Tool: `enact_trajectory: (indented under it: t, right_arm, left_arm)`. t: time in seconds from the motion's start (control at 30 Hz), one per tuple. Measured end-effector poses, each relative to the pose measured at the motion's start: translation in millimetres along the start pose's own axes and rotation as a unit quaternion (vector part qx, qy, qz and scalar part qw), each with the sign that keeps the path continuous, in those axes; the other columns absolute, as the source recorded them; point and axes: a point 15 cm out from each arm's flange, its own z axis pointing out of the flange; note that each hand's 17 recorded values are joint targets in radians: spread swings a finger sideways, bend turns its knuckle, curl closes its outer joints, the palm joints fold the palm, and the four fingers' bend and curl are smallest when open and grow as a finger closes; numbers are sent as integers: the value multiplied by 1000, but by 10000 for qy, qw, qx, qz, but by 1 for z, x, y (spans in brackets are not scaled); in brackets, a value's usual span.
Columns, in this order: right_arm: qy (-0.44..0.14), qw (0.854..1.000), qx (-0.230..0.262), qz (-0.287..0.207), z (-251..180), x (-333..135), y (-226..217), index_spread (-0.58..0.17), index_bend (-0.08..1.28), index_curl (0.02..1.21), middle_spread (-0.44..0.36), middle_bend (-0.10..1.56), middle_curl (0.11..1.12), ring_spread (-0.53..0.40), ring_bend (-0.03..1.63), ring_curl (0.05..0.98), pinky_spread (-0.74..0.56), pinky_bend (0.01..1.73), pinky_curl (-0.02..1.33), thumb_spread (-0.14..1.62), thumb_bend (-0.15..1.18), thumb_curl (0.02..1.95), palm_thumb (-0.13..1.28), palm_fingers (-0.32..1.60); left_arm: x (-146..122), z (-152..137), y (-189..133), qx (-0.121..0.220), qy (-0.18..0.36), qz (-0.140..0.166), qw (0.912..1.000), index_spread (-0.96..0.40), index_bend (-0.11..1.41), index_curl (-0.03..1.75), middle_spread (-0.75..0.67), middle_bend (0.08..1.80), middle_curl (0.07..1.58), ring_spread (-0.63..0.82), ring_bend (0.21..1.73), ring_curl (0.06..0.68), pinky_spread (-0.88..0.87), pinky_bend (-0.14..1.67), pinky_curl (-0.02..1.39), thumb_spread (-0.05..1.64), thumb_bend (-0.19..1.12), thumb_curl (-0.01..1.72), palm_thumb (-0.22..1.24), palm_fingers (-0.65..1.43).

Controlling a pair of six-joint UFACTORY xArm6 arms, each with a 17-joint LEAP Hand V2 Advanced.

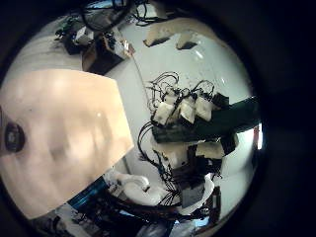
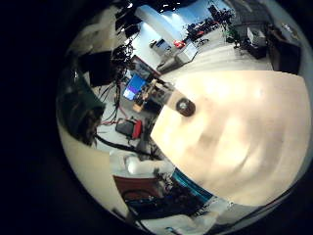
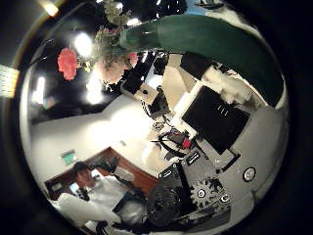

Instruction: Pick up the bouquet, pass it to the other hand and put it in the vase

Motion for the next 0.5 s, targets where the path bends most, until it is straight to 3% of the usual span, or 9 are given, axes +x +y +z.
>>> enact_trajectory:
  t: [0.17,0.27,0.37,0.43,0.47,0.5]
  right_arm:
    - [56,9995,-57,298,12,25,14,-201,1229,743,-108,1387,730,-174,1484,653,-193,1240,873,885,-4,1217,1137,1152]
    - [64,9990,-200,407,27,33,24,-201,1229,740,-107,1387,729,-174,1483,653,-195,1232,885,887,-4,1222,1136,1153]
    - [191,9985,-237,454,29,42,28,-201,1233,740,-107,1386,728,-174,1482,653,-198,1228,897,889,-3,1226,1138,1154]
    - [357,9982,-185,451,28,49,26,-201,1234,739,-107,1387,728,-174,1482,654,-199,1223,905,889,-4,1229,1139,1154]
    - [454,9979,-167,436,27,52,25,-201,1236,739,-107,1388,728,-174,1478,652,-200,1222,909,892,-4,1229,1139,1152]
    - [521,9976,-181,418,29,54,25,-201,1236,739,-108,1391,728,-175,1476,653,-201,1221,912,895,-6,1227,1135,1151]
  left_arm:
    - [7,3,0,-15,135,172,9998,148,187,322,252,353,402,470,609,191,515,580,139,987,-21,329,341,305]
    - [12,3,-2,12,194,233,9995,108,188,338,144,451,434,374,613,185,440,559,114,986,-20,332,364,420]
    - [18,4,-4,63,272,288,9992,41,185,354,14,587,490,173,681,197,265,605,101,992,-17,337,398,629]
    - [19,2,-4,94,290,279,9991,-28,162,350,-86,686,531,-29,806,226,17,805,138,1004,3,347,463,949]
    - [20,1,-4,114,295,264,9992,-59,157,353,-125,705,552,-101,835,243,-72,854,156,1009,1,350,486,939]
    - [20,1,-4,129,293,258,9992,-97,175,362,-169,734,581,-190,958,288,-156,946,189,1028,42,373,577,1117]
